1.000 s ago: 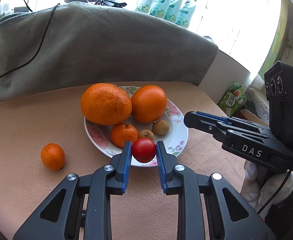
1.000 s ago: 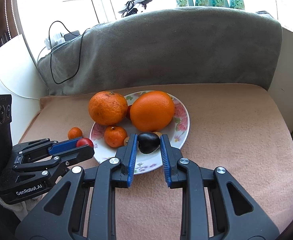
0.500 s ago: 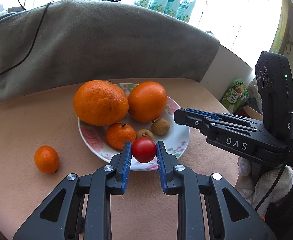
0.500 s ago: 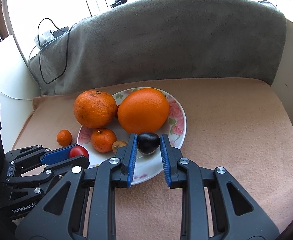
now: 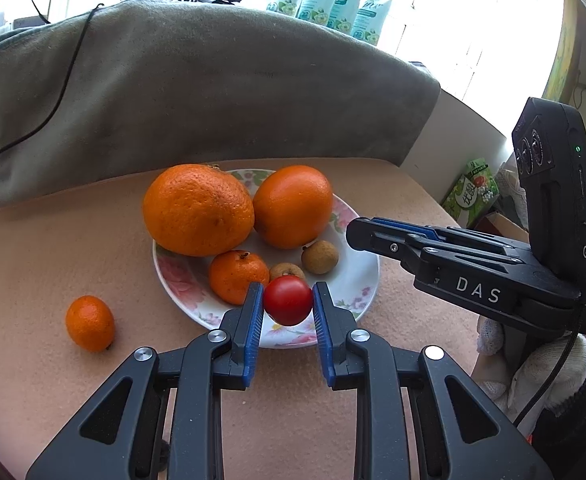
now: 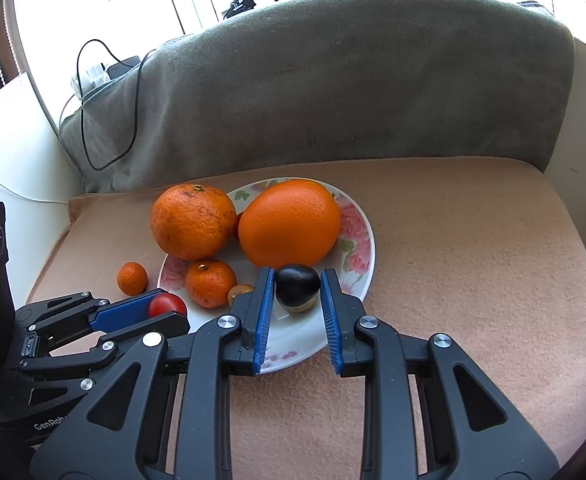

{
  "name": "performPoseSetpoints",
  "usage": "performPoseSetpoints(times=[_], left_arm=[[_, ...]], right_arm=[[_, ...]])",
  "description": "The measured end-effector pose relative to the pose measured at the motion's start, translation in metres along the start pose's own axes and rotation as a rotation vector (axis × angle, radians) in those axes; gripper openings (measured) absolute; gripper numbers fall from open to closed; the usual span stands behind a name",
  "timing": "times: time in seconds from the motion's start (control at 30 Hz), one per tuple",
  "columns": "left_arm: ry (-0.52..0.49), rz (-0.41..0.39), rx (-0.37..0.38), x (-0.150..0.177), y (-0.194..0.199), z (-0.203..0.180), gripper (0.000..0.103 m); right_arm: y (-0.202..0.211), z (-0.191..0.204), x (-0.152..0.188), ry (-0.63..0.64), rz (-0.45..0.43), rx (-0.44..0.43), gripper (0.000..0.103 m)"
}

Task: Organize fruits
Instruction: 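Open the right gripper releasing the plum on the plate while the left gripper releases the tomato, then withdraw both grippers from the plate toward the loose tangerine and dark plum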

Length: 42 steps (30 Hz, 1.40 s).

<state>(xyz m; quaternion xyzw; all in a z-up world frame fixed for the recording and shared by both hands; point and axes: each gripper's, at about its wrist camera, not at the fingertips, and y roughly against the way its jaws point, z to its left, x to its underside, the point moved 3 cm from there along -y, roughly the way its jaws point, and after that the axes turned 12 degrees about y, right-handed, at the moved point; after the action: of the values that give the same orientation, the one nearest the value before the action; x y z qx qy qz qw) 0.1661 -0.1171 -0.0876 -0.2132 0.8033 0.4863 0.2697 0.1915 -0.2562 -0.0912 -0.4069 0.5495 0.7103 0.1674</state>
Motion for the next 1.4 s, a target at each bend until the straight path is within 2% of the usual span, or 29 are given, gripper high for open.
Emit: performPoseSetpoints(times=[0.07,0.1,0.2,0.33,0.47,0.53,0.63,0.7,0.73,0.83,0.9,0.93,1.4], left_arm=[[-0.002,0.002,-0.001,0.001,-0.001,0.0,0.023],[-0.003,0.003,-0.001,0.001,-0.002,0.0,0.023],[-0.002,0.005,-0.001,0.001,-0.003,0.0,0.023],[-0.002,0.0,-0.007,0.002,-0.003,0.001,0.026],[-0.007,-0.005,-0.007,0.001,-0.001,0.002,0.035],[-0.009,-0.006,-0.009,0.002,-0.001,0.002,0.043],[-0.011,-0.008,-0.007,0.002,0.001,0.002,0.048],[-0.011,-0.012,-0.01,0.002,0.002,0.002,0.063],[-0.008,-0.017,-0.015,0.002,0.004,0.002,0.067],[-0.007,-0.019,-0.027,0.002,0.006,0.001,0.071],[-0.01,-0.02,-0.044,0.002,0.007,0.001,0.08],[-0.011,-0.023,-0.053,0.002,0.008,0.001,0.081],[-0.014,-0.032,-0.074,0.004,0.014,0.0,0.081]], right_arm=[[0.0,0.0,0.0,-0.001,0.0,-0.004,0.025],[0.001,0.0,0.0,-0.001,0.0,-0.004,0.028],[0.002,0.0,-0.001,0.0,-0.011,-0.001,0.05],[0.005,0.0,-0.001,-0.004,-0.02,0.0,0.051],[0.007,-0.001,-0.001,-0.01,-0.021,0.0,0.054],[0.008,-0.002,-0.001,-0.014,-0.025,0.005,0.063],[0.01,-0.003,-0.001,-0.017,-0.032,0.014,0.067],[0.01,-0.003,-0.002,-0.02,-0.033,0.02,0.073],[0.011,-0.002,-0.002,-0.02,-0.035,0.021,0.078],[0.013,-0.001,-0.003,-0.014,-0.042,0.024,0.082],[0.015,0.001,-0.004,-0.011,-0.045,0.025,0.087],[0.015,0.001,-0.004,-0.01,-0.045,0.026,0.089],[0.022,0.008,-0.006,0.026,-0.037,0.089,0.09]])
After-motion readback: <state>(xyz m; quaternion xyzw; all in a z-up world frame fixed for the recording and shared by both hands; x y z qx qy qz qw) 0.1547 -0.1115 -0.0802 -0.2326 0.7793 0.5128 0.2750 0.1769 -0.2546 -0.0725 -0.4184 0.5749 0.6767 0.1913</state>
